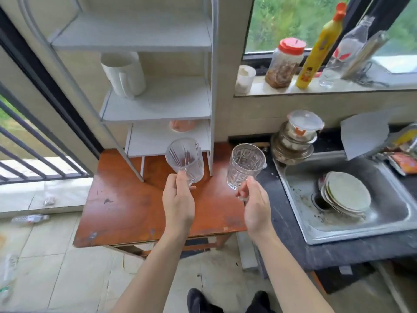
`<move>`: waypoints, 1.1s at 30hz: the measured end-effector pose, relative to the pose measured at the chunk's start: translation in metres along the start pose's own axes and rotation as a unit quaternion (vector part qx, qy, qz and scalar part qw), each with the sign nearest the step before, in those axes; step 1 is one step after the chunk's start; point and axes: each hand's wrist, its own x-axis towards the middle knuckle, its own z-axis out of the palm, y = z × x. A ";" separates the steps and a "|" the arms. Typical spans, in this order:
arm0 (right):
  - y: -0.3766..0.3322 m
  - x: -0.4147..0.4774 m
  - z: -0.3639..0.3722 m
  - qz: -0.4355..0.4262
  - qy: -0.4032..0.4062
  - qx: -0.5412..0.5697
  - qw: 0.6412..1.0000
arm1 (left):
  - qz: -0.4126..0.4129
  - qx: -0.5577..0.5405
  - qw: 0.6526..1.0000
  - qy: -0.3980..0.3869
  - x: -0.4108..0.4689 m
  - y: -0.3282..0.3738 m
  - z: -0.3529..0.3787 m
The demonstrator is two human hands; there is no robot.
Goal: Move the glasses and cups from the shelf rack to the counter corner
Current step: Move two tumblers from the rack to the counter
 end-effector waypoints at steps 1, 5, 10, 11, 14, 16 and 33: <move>0.006 -0.005 -0.016 0.008 0.022 -0.005 1.000 | -0.009 0.002 1.000 -0.015 -0.008 -0.004 0.008; 0.016 -0.029 -0.078 0.036 0.097 -0.008 0.995 | -0.041 0.009 0.996 -0.078 -0.045 -0.010 0.044; 0.009 -0.061 -0.155 0.014 0.173 0.032 0.984 | 0.011 0.015 0.982 -0.188 -0.110 0.004 0.095; 0.008 -0.069 -0.173 0.007 0.185 0.038 0.982 | 0.021 0.025 0.976 -0.213 -0.125 0.008 0.106; 0.008 -0.100 -0.234 -0.014 0.221 0.049 0.974 | 0.047 0.030 0.961 -0.271 -0.181 0.018 0.143; 0.010 -0.126 -0.281 -0.023 0.244 0.056 0.968 | 0.056 0.024 0.952 -0.301 -0.226 0.023 0.169; 0.041 -0.299 -0.635 -0.042 0.491 0.035 0.870 | 0.043 0.042 0.806 -0.589 -0.556 0.007 0.389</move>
